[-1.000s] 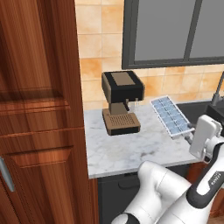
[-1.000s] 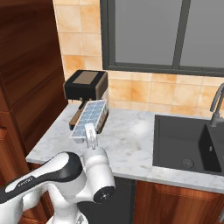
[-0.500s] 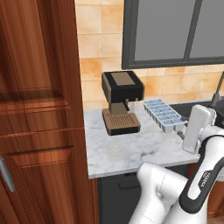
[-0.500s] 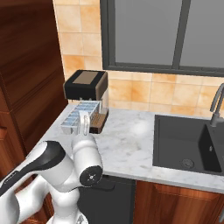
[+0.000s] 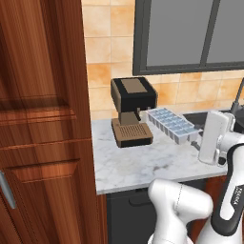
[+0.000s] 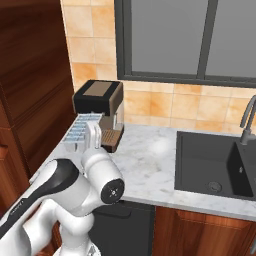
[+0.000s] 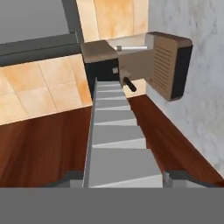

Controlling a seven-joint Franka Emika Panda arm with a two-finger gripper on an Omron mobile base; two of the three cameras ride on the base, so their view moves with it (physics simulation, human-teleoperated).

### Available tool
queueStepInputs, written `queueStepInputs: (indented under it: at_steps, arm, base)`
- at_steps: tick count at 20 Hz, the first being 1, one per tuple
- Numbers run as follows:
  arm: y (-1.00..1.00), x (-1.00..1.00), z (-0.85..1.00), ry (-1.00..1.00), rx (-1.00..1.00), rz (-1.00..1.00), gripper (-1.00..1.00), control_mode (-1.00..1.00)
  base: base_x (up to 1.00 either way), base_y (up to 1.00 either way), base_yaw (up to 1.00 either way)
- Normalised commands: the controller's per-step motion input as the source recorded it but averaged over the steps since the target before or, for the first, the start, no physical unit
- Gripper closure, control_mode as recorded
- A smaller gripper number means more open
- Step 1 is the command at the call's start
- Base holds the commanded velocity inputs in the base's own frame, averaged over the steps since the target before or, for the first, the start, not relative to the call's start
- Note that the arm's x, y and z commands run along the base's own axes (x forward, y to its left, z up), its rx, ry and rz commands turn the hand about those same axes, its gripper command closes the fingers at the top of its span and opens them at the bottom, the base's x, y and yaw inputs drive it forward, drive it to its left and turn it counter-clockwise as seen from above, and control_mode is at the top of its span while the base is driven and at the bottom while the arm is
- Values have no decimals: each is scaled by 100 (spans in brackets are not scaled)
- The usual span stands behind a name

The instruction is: The ice cube tray has been filled with water. Take the tray and place it in the freezer to make ice. Close the freezer door after placing the tray.

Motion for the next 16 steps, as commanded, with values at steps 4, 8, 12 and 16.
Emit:
queueStepInputs:
  at_steps: [4, 8, 12, 16]
  arm:
    - [34, -2, 0, -14, -10, 0, 100, -100]
    - [19, -3, 0, -28, -11, 0, 100, -100]
    - [28, 0, 0, -32, -13, -2, 100, -100]
    - [10, 0, 0, -9, -4, 0, 100, -100]
  base:
    - [0, 0, 0]
    - [0, 0, 0]
    - [0, 0, 0]
    - [0, 0, 0]
